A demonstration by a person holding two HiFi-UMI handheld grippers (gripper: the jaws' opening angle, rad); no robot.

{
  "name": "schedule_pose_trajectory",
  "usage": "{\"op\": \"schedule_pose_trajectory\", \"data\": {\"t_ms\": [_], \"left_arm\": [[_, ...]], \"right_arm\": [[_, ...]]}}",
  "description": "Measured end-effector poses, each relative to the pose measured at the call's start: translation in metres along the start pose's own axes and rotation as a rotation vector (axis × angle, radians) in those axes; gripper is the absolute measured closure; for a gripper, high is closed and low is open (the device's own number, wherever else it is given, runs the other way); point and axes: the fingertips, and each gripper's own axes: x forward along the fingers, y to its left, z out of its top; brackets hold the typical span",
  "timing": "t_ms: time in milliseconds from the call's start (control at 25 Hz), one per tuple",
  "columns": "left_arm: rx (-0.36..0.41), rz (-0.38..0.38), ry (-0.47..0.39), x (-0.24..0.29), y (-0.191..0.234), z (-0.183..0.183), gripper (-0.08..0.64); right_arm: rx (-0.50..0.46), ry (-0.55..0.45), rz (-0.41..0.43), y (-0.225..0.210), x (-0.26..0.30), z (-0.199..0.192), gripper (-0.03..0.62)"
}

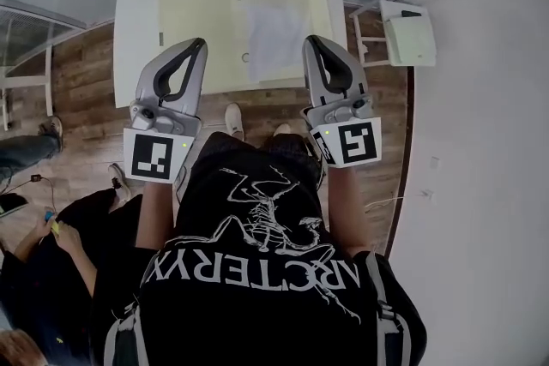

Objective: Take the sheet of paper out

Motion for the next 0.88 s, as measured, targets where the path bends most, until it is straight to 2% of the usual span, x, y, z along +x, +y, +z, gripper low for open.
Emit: {"op": "schedule_pose_trajectory", "data": {"t_ms": [200,400,480,600,640,680,720,800,880], "left_arm": [[-0.003,0.023,-0.004,0.019,0.000,0.001,0.549],[-0.013,0.070,-0.004,0.032,-0.006,0.003,0.549],[-0.009,0.079,0.004,0.036,-0.008,0.004,0.549],[-0.022,0.099,0.021,0.036,-0.009,0.000,0.549],[-0.023,0.104,0.032,0.034,-0.008,-0.002,0.549],[-0.022,0.108,0.042,0.033,-0.007,-0.004,0.549],[-0.018,0.114,0.051,0.031,-0.006,-0.006,0.549],[-0.008,0.125,0.061,0.024,-0.003,-0.008,0.549],[-0.003,0.135,0.069,0.018,-0.001,-0.009,0.549]], "right_arm": [[-0.002,-0.005,0.007,-0.023,0.006,-0.002,0.579],[0.015,0.007,0.055,-0.039,0.010,-0.010,0.579],[0.036,0.040,0.083,-0.042,0.018,-0.025,0.578],[0.102,0.204,0.124,-0.037,0.039,-0.091,0.574],[0.126,0.288,0.137,-0.033,0.048,-0.122,0.527],[0.142,0.380,0.149,-0.029,0.057,-0.155,0.429],[0.144,0.468,0.157,-0.024,0.065,-0.186,0.367],[0.112,0.600,0.159,-0.015,0.078,-0.240,0.323],[0.078,0.688,0.142,-0.009,0.091,-0.284,0.300]]}}
